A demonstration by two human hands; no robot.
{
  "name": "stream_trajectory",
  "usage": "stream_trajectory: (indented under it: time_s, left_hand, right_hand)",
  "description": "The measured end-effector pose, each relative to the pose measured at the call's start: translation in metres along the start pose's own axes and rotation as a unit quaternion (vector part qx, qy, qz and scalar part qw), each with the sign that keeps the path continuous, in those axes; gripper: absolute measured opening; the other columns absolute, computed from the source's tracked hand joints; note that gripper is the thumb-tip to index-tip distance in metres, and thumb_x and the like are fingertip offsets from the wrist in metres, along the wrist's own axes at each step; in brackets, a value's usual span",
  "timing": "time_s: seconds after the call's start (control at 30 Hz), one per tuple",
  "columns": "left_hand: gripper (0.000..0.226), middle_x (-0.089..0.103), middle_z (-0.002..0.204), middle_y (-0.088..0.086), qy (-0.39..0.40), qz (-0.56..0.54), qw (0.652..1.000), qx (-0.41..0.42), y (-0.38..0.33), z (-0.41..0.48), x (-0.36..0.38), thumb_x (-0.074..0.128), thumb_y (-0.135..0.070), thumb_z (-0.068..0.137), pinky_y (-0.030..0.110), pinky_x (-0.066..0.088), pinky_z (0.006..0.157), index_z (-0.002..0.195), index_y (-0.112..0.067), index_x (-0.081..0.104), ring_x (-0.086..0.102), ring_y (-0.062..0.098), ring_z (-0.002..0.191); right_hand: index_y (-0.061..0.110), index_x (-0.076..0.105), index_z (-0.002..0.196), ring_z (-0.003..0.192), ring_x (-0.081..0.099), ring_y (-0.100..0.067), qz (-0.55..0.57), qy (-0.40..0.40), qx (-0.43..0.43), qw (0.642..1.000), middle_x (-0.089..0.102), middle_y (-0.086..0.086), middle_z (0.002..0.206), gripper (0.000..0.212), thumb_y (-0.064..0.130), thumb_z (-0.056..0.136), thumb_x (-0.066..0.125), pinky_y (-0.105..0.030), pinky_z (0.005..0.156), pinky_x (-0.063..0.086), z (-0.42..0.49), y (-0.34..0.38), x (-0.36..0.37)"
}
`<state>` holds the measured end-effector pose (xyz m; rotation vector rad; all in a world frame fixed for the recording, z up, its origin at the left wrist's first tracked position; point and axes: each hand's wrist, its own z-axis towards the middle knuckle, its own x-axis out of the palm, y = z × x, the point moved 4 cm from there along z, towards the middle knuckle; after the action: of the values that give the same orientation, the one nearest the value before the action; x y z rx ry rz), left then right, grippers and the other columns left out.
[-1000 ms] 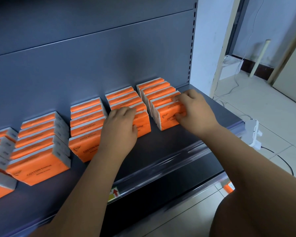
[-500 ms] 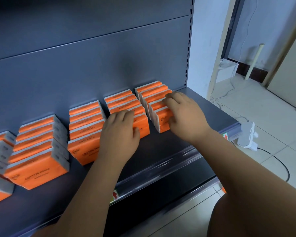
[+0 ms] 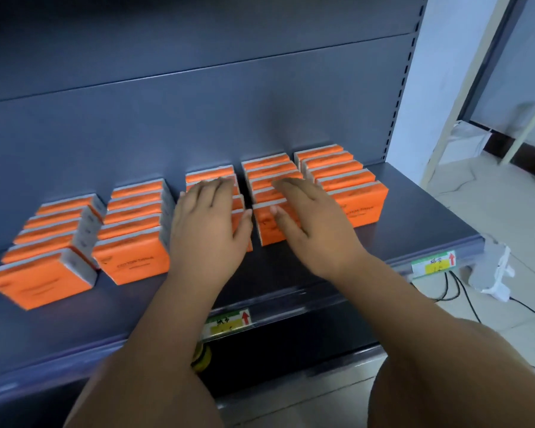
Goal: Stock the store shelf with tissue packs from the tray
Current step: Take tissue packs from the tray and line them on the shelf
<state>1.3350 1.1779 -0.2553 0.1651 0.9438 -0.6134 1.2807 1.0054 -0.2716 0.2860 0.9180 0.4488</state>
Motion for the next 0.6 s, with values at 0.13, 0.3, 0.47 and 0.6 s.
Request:
stream_trajectory:
  time_s: [0.13, 0.3, 0.47, 0.6]
  left_hand:
    - [0.058, 0.062, 0.137, 0.011, -0.015, 0.002, 0.999, -0.052, 0.030, -0.032, -0.023, 0.050, -0.047, 0.097, 0.052, 0.039, 0.112, 0.140, -0.008, 0.057, 0.051, 0.037, 0.130]
    - [0.061, 0.059, 0.143, 0.014, -0.032, 0.085, 0.989, -0.118, 0.076, -0.075, -0.067, 0.047, -0.049, 0.099, 0.055, 0.036, 0.114, 0.142, -0.006, 0.055, 0.048, 0.040, 0.136]
    - [0.062, 0.058, 0.144, 0.013, -0.034, 0.148, 0.965, -0.215, 0.129, -0.159, -0.117, 0.047, -0.050, 0.099, 0.059, 0.036, 0.113, 0.143, -0.007, 0.052, 0.048, 0.041, 0.135]
    - [0.063, 0.059, 0.142, 0.016, -0.045, 0.194, 0.931, -0.305, 0.167, -0.252, -0.157, 0.049, -0.049, 0.098, 0.058, 0.037, 0.113, 0.143, -0.005, 0.053, 0.048, 0.043, 0.134]
  right_hand:
    - [0.013, 0.052, 0.149, 0.142, 0.045, -0.020, 0.053, 0.018, -0.006, 0.998, 0.054, -0.005, 0.151, 0.056, 0.045, 0.105, 0.044, -0.023, 0.122, 0.023, -0.006, 0.041, 0.019]
    - [0.016, 0.047, 0.154, 0.149, 0.038, -0.017, 0.097, 0.080, -0.037, 0.991, 0.046, 0.000, 0.159, 0.062, 0.051, 0.104, 0.039, -0.037, 0.123, 0.030, -0.017, 0.104, 0.059]
    - [0.015, 0.046, 0.154, 0.149, 0.037, -0.016, 0.159, 0.102, -0.078, 0.979, 0.045, -0.001, 0.159, 0.060, 0.048, 0.104, 0.040, -0.033, 0.123, 0.028, -0.032, 0.185, 0.085]
    - [0.014, 0.048, 0.153, 0.149, 0.038, -0.023, 0.171, 0.154, -0.174, 0.957, 0.045, -0.004, 0.160, 0.063, 0.052, 0.103, 0.037, -0.039, 0.122, 0.030, -0.060, 0.267, 0.119]
